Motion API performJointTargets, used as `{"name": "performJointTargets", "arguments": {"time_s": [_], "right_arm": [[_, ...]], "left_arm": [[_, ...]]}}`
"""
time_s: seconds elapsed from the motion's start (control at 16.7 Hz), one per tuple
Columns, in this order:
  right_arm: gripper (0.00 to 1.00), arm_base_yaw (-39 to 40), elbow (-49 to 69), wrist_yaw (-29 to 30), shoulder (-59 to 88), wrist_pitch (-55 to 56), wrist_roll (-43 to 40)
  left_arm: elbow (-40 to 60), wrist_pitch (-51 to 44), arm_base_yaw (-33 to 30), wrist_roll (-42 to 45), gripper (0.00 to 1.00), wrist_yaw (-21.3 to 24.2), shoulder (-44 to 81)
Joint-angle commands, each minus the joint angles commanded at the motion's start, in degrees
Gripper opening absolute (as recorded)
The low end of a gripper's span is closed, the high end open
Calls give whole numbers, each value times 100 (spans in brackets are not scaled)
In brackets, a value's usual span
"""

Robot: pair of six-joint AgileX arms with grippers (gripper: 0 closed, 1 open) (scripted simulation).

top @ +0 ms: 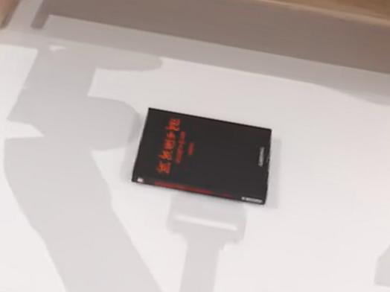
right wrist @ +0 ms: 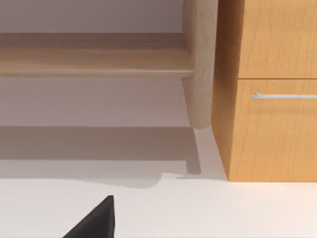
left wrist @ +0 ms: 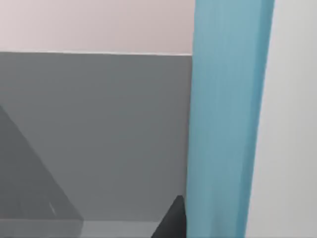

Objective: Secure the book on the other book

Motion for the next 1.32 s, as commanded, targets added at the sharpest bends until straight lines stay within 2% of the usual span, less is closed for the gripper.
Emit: {"name": "performJointTargets", "arguments": {"time_s": [0.3,0.36,1.32], "right_arm": [[100,0,0,0,0,0,0],[100,0,0,0,0,0,0],[100,0,0,0,0,0,0]], "left_arm": [[0,0,0,0,2,0,0],[0,0,0,0,0,0,0],[-162,-104,61,11,0,39,-276]]}}
